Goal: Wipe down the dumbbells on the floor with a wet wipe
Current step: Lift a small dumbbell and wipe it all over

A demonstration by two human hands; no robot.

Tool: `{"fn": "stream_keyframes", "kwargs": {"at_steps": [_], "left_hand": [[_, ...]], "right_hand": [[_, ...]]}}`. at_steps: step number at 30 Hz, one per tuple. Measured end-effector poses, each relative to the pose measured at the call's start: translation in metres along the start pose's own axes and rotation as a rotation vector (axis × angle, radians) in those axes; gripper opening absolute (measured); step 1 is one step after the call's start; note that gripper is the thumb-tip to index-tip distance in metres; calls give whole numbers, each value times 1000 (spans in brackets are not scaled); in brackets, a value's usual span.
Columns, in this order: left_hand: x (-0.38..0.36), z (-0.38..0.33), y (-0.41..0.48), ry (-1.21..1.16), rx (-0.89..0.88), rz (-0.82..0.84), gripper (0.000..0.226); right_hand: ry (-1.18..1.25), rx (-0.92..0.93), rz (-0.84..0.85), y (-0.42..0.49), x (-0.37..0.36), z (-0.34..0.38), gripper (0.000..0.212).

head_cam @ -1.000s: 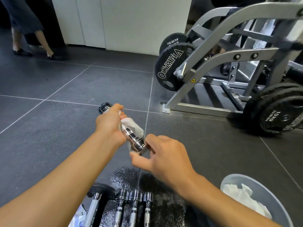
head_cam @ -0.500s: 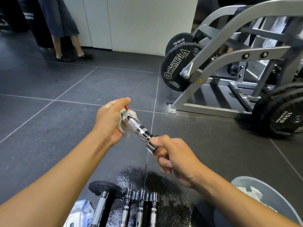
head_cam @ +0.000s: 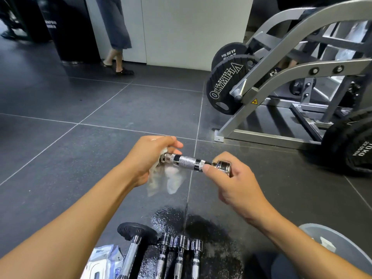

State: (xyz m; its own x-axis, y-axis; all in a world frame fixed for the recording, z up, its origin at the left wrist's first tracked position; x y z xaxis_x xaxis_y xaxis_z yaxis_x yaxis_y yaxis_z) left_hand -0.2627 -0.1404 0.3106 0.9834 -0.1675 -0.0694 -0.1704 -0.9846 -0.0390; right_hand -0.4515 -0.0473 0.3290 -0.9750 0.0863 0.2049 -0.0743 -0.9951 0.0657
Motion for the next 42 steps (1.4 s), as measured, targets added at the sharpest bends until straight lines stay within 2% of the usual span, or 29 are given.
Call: {"fn": "stream_keyframes", "kwargs": {"at_steps": [3, 7, 10, 12, 13, 15, 19, 22, 24, 26, 28, 30, 33, 35, 37, 39, 42], "left_hand": [[-1, 8, 0, 152, 15, 64, 29], [-8, 17, -9, 331, 96, 207, 36], [-12, 37, -22, 450, 269, 366, 38], [-9, 50, -31, 498, 394, 436, 34], [-7, 54, -34, 504, 418, 453, 34], [-7, 52, -32, 496, 364, 441, 36], [-8, 28, -24, 478, 139, 288, 38], [-10, 10, -20, 435, 34, 168, 38], [-13, -1, -14, 537, -52, 114, 38], [-14, -8, -7, 740, -117, 82, 37], [-15, -3, -3, 897, -106, 111, 36], [-14, 15, -2, 873, -14, 172, 36], [-18, 45, -7, 720, 164, 285, 38], [-19, 63, -17, 580, 367, 341, 47], [-21, 72, -26, 481, 496, 410, 53], [-19, 75, -27, 353, 556, 408, 57], [-10, 72, -14, 37, 549, 183, 49]], "right_hand": [[-333, 253, -30, -8, 1, 19, 30], [-722, 672, 37, -23, -14, 43, 25], [-919, 910, 115, -34, -26, 49, 28], [-966, 989, 151, -42, -33, 51, 29], [-948, 978, 166, -44, -35, 50, 29], [-858, 842, 171, -40, -35, 46, 29], [-479, 193, 54, -6, -10, 20, 34], [21, -315, -35, 8, 8, -20, 33], [250, -609, -6, 2, 5, -50, 37], [321, -766, 82, -7, -5, -68, 42], [328, -772, 120, -8, -8, -73, 40], [275, -632, 96, -1, -4, -60, 32], [-75, -228, 61, 12, 5, -20, 31], [-346, 60, 102, 11, 3, 5, 33], [-466, 240, 162, 5, -2, 18, 31], [-451, 275, 129, 5, 1, 20, 32], [-332, 164, -10, 11, 9, 12, 37]]}}
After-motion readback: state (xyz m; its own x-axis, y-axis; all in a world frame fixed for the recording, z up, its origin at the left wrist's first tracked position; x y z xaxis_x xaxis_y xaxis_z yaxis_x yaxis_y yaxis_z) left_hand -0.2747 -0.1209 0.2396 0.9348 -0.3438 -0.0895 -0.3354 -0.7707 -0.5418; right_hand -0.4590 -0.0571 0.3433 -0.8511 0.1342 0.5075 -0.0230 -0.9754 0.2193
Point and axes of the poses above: each hand's wrist, its own y-axis towards the middle knuckle, its own x-axis out of the back of the hand, z = x × y, the point moved 9 cm from there along y, towards the middle knuckle, and after that the axes turned 6 degrees about -x, right-handed, at the moved point
